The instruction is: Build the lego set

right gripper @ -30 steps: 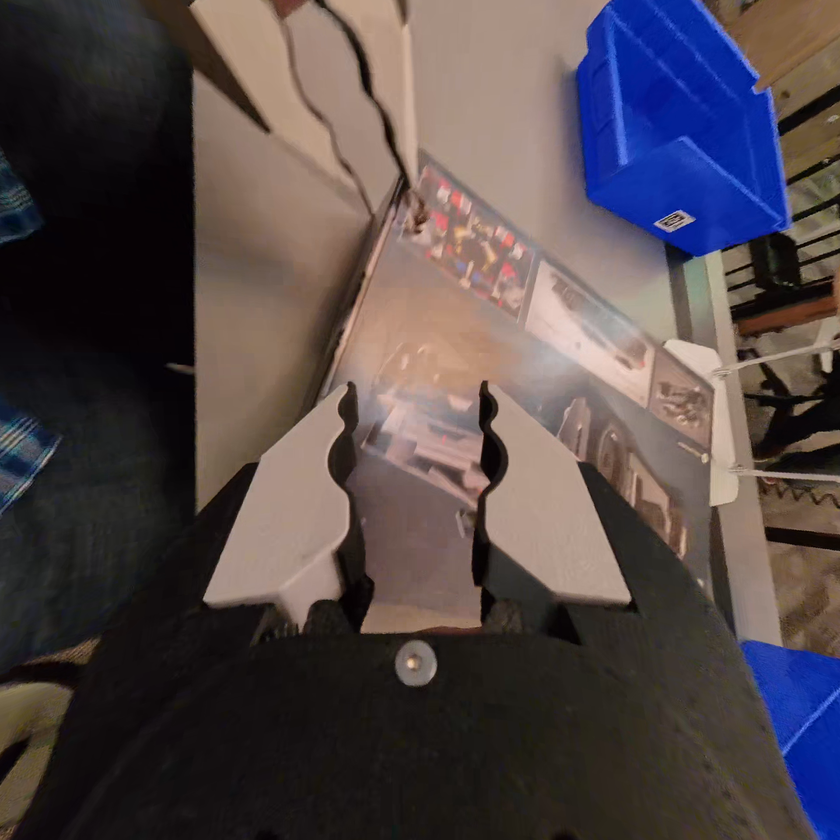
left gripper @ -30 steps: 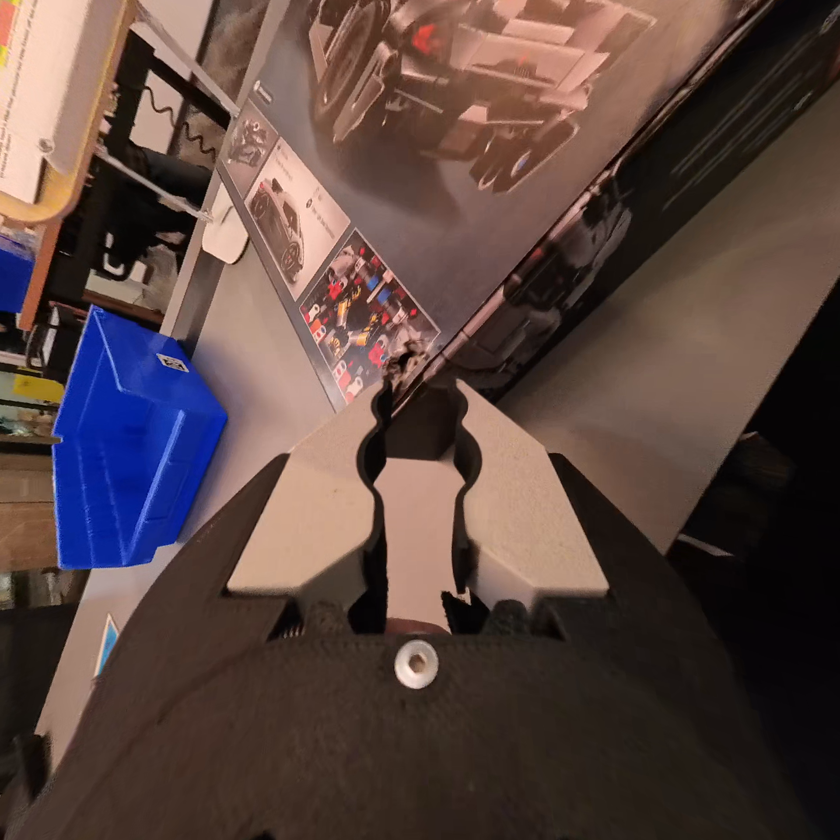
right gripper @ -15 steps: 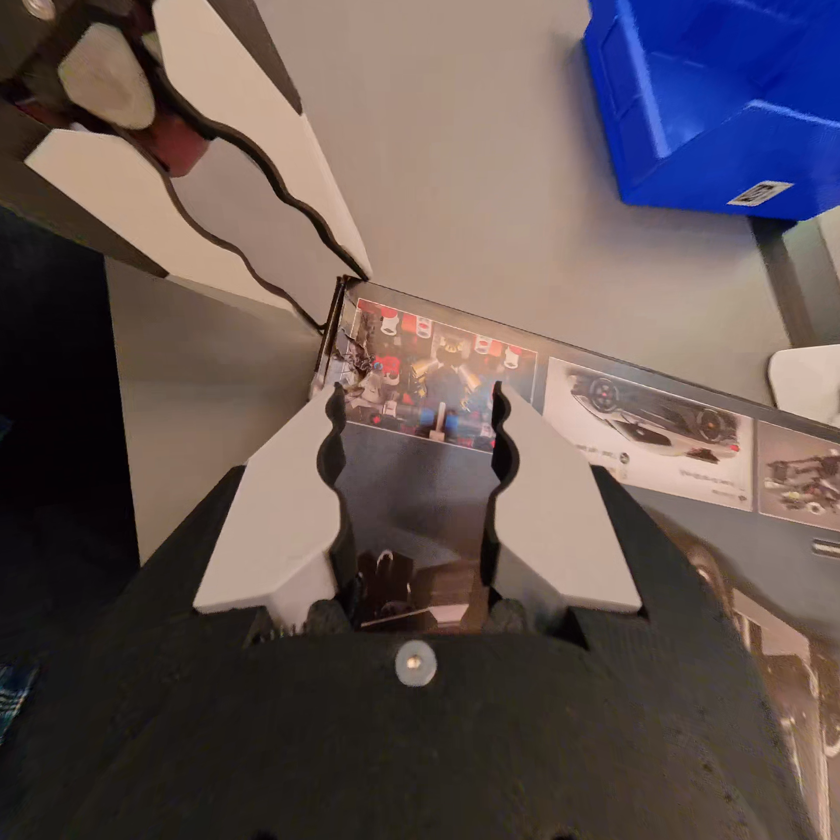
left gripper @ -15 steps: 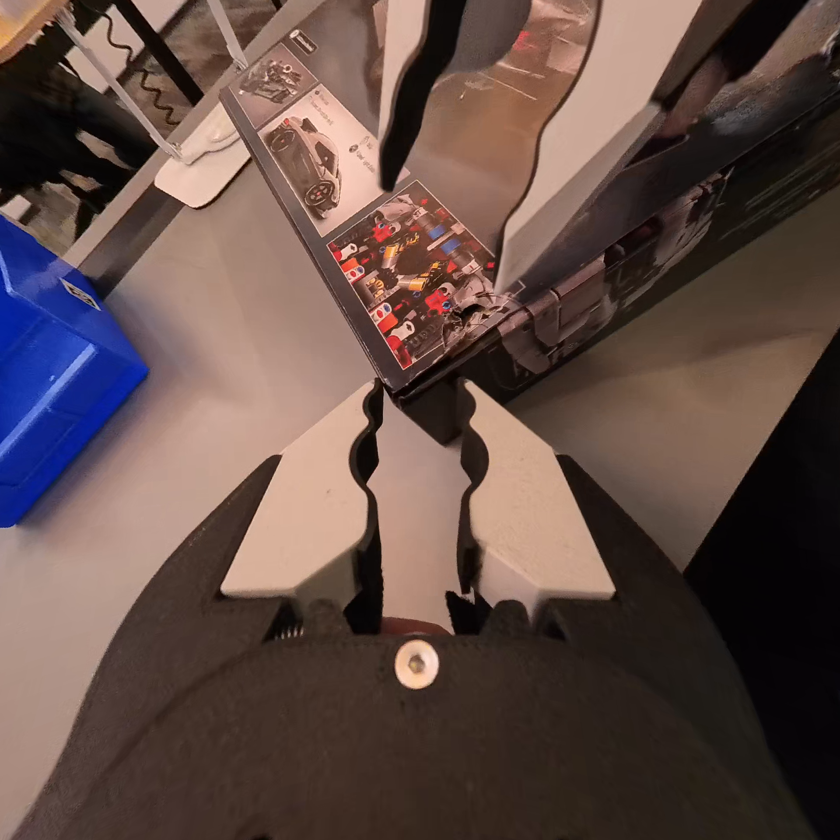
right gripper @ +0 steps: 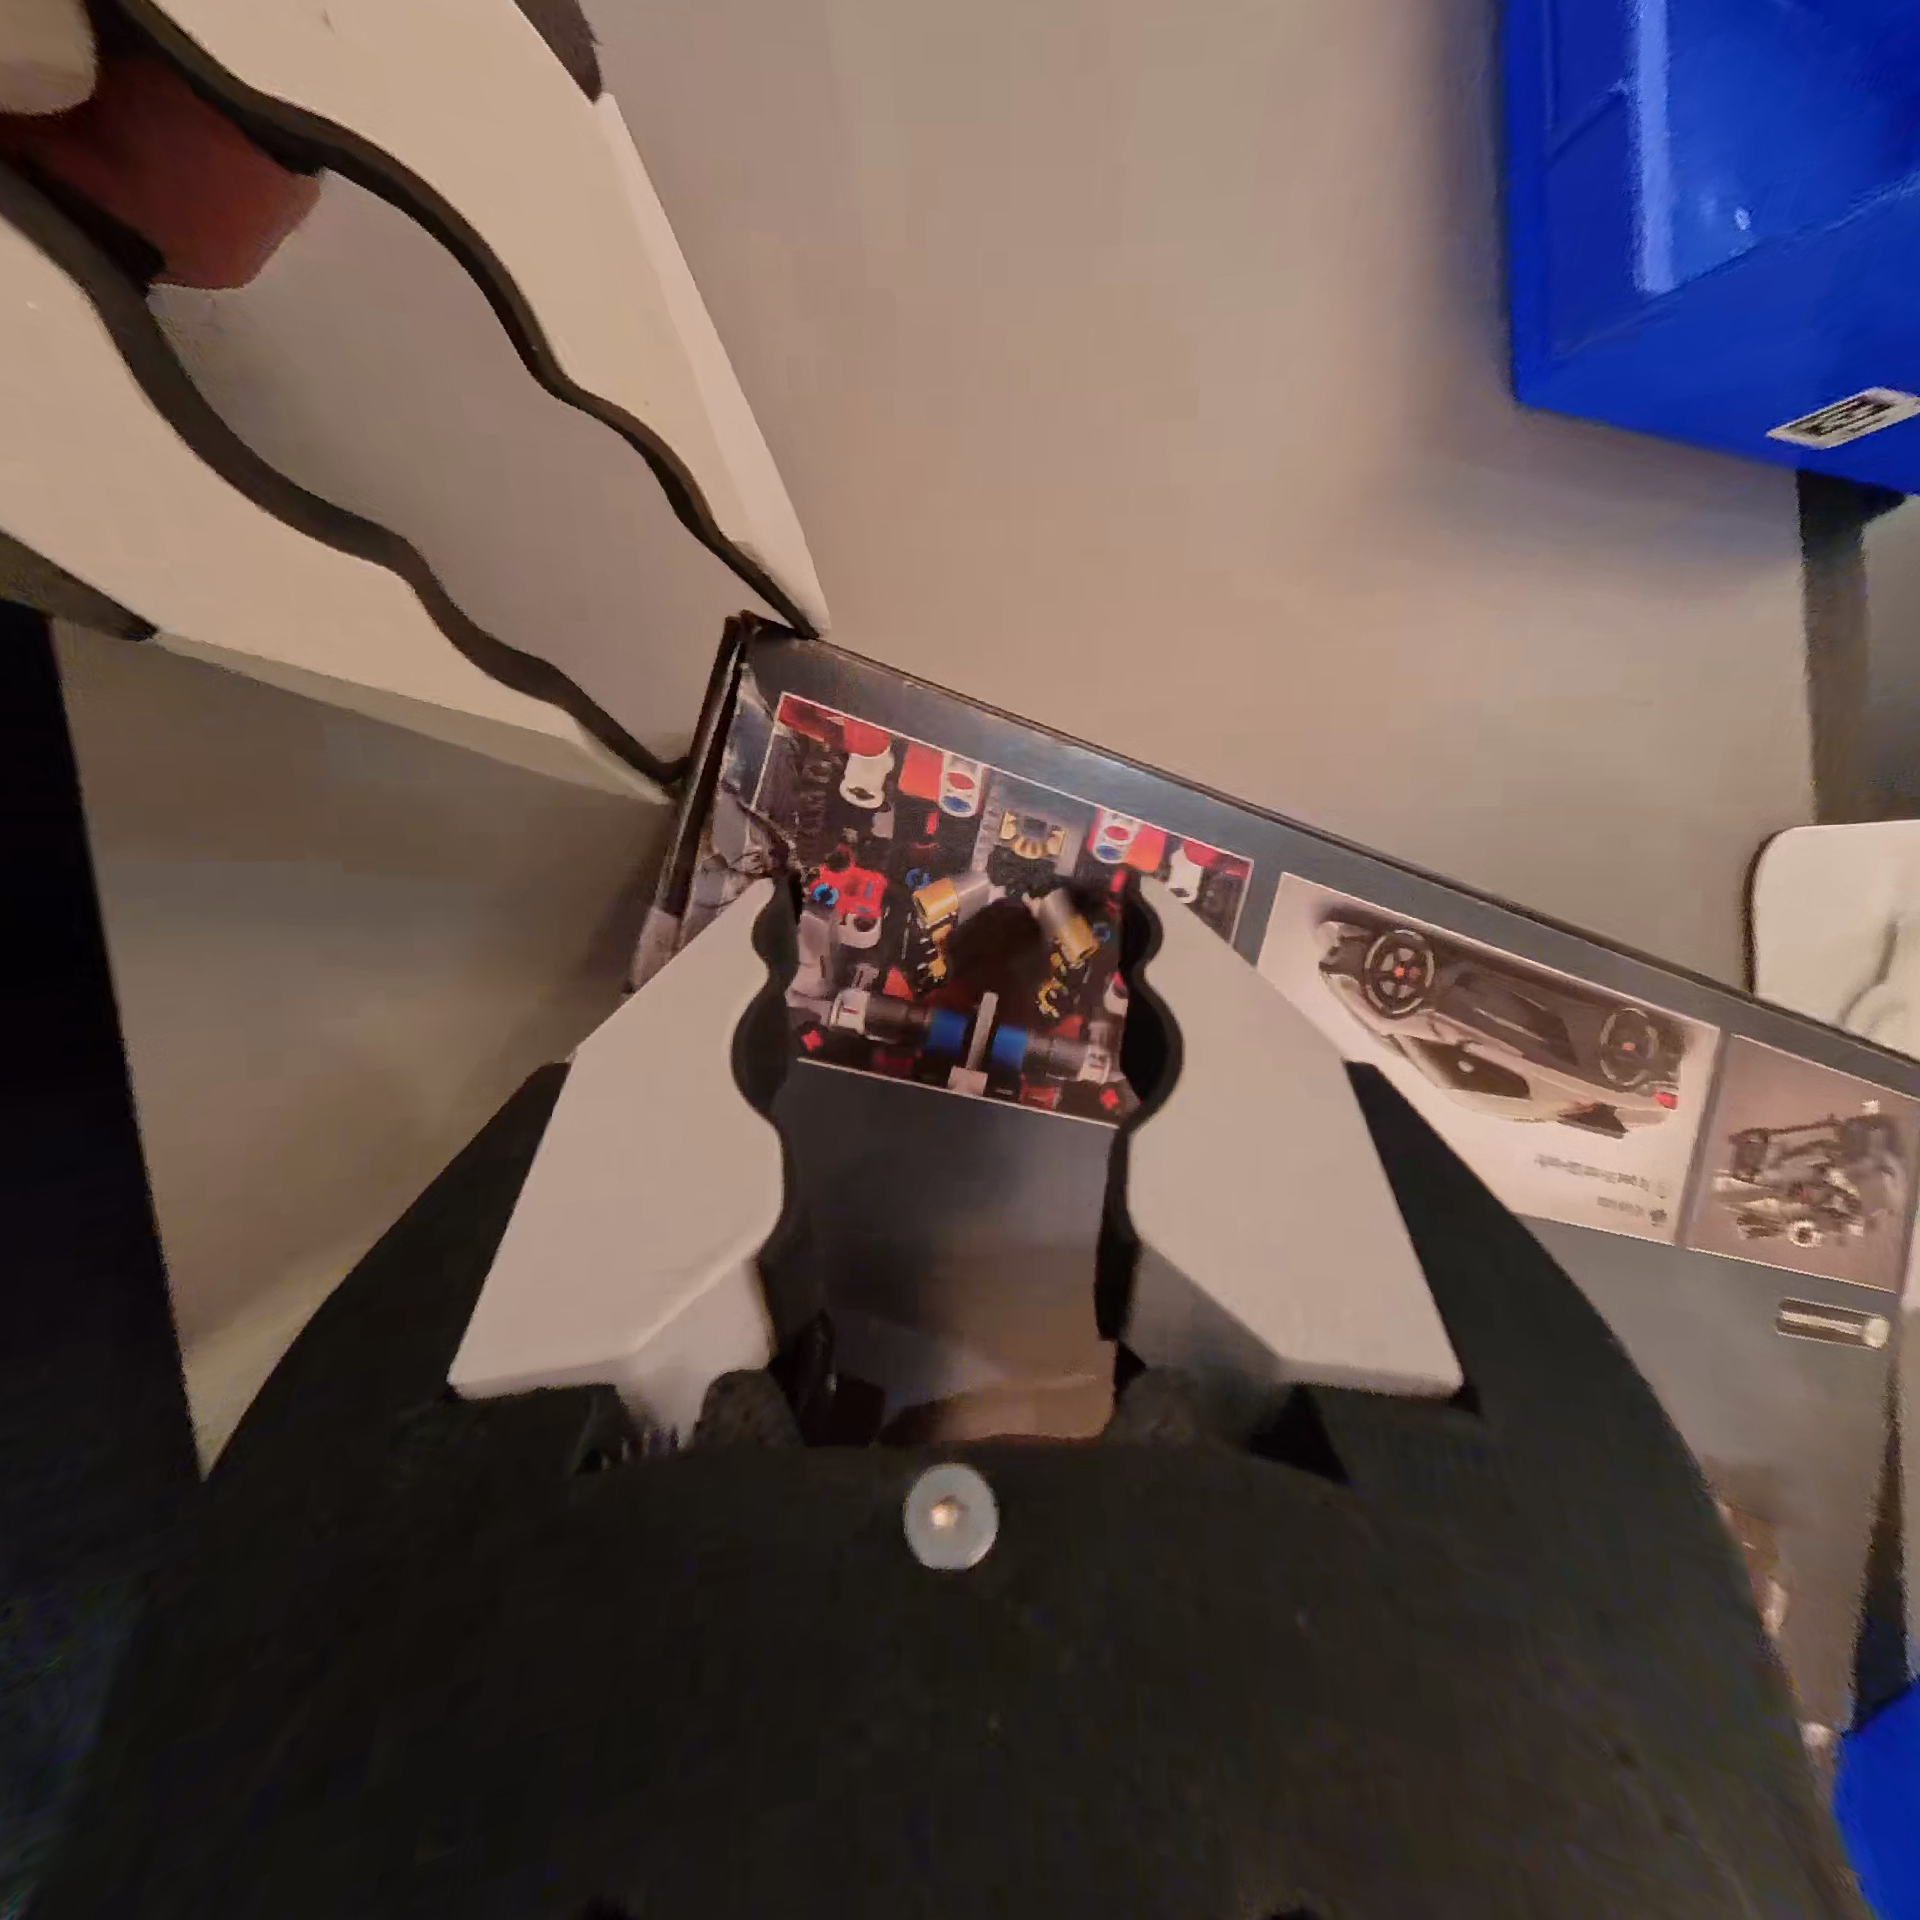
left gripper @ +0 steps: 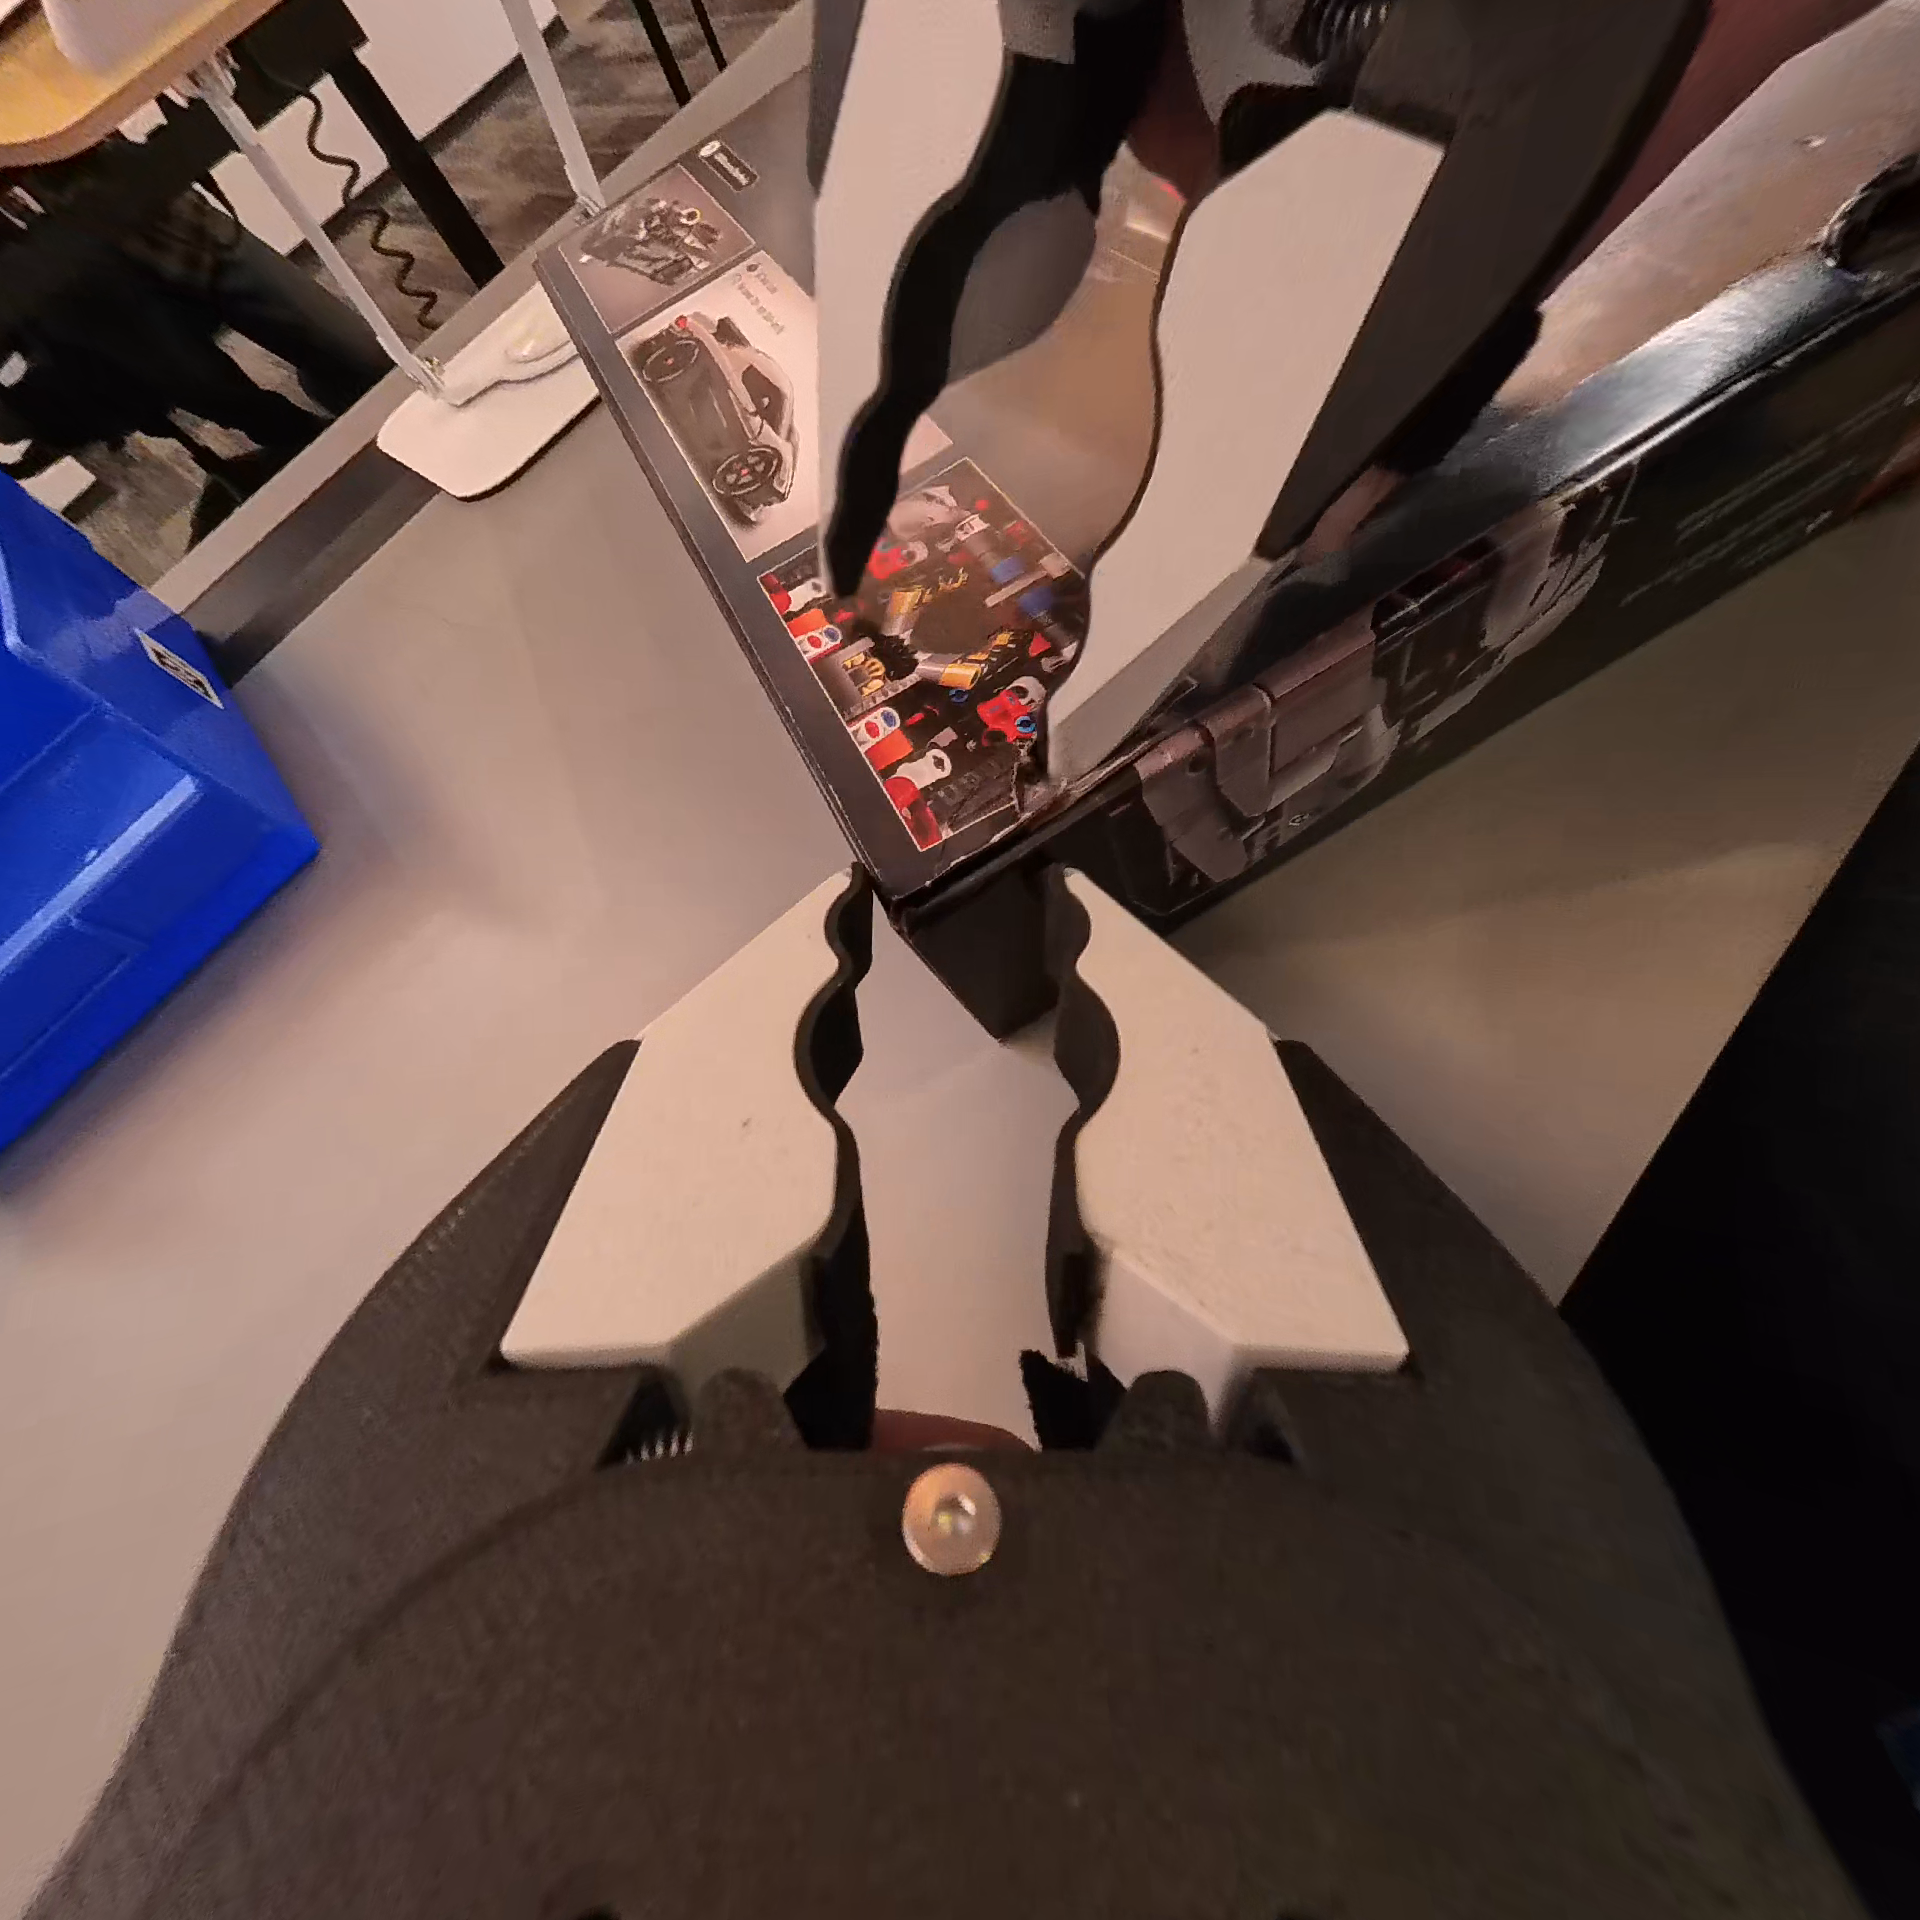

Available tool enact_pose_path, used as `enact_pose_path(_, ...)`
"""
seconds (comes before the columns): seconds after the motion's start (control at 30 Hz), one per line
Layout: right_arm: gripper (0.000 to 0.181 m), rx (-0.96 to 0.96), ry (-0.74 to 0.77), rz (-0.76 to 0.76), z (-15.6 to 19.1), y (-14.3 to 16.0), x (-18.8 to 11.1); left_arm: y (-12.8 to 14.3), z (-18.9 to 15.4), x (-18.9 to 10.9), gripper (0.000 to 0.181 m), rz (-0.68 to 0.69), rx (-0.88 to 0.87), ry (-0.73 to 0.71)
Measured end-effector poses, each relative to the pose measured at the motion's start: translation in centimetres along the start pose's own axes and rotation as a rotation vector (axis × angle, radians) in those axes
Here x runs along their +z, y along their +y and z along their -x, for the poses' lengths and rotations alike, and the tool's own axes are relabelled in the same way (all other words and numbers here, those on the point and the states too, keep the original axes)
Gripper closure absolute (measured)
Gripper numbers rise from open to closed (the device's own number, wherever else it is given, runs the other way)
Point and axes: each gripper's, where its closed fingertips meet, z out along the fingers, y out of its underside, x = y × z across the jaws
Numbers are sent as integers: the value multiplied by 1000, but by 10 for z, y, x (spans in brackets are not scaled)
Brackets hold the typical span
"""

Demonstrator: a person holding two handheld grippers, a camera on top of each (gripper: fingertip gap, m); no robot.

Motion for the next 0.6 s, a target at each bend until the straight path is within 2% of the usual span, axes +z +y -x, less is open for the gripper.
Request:
enact_pose_path(0.2,123,-23,-8,34,1,-1,6,-1,-1,1,149,-18,-20,5)
enact_pose_path(0.3,117,-78,-21,87,0,-2,10,-1,-1,1,148,-25,-31,5)
enact_pose_path(0.43,112,-109,-32,75,-2,-3,12,-1,-2,1,147,-19,-22,3)
enact_pose_path(0.6,127,-147,33,-31,1,-8,5,-1,-2,1,147,-30,-16,-4)
